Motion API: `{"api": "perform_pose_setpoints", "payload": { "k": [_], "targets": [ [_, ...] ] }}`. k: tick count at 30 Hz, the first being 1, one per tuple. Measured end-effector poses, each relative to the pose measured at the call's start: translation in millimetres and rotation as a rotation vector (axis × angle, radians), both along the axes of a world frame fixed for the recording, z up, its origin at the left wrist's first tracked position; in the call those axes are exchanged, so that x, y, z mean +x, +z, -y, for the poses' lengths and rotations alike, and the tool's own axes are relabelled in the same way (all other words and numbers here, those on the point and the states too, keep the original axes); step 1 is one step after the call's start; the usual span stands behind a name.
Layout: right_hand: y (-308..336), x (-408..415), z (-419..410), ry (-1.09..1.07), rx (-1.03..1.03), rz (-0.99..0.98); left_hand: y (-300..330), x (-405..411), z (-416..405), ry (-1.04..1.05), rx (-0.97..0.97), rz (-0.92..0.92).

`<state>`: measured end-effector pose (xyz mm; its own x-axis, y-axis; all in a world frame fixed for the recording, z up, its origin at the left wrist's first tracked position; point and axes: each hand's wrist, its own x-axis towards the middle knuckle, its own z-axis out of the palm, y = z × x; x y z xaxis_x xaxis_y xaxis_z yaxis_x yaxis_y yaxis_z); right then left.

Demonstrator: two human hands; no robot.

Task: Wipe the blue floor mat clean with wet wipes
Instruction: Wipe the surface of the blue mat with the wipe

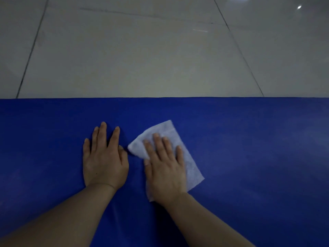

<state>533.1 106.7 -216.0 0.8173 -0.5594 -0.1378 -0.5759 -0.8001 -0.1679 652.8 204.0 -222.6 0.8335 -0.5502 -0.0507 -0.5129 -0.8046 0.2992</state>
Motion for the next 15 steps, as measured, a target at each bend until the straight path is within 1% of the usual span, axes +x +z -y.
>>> {"api": "perform_pose_setpoints", "payload": {
  "k": [2, 4, 6, 9, 12, 14, 15],
  "targets": [
    [0.7, -11.9, 21.9, -0.114, -0.05, -0.026, -0.9, -0.2, 0.6, 0.006, -0.015, 0.002],
    [1.8, -19.3, 36.0, -0.178, -0.018, -0.081, -0.4, -0.6, 0.4, 0.006, -0.029, 0.019],
    [2.7, -21.5, 40.1, -0.217, -0.007, -0.066, -0.1, -1.0, -1.3, 0.007, -0.038, 0.018],
    [1.2, -20.0, 38.2, -0.232, -0.009, -0.039, 0.7, -0.9, -2.2, 0.005, -0.062, 0.0],
    [0.0, -20.4, 39.3, -0.22, -0.01, -0.056, 5.3, -2.4, -4.4, -0.002, -0.184, -0.02],
    [0.1, -20.6, 39.7, -0.218, 0.003, -0.069, 9.0, -9.8, -20.5, -0.041, -0.254, -0.041],
    [0.2, -20.2, 39.7, -0.216, 0.003, -0.071, 9.7, -15.6, -34.7, -0.07, -0.242, -0.038]
  ]
}}
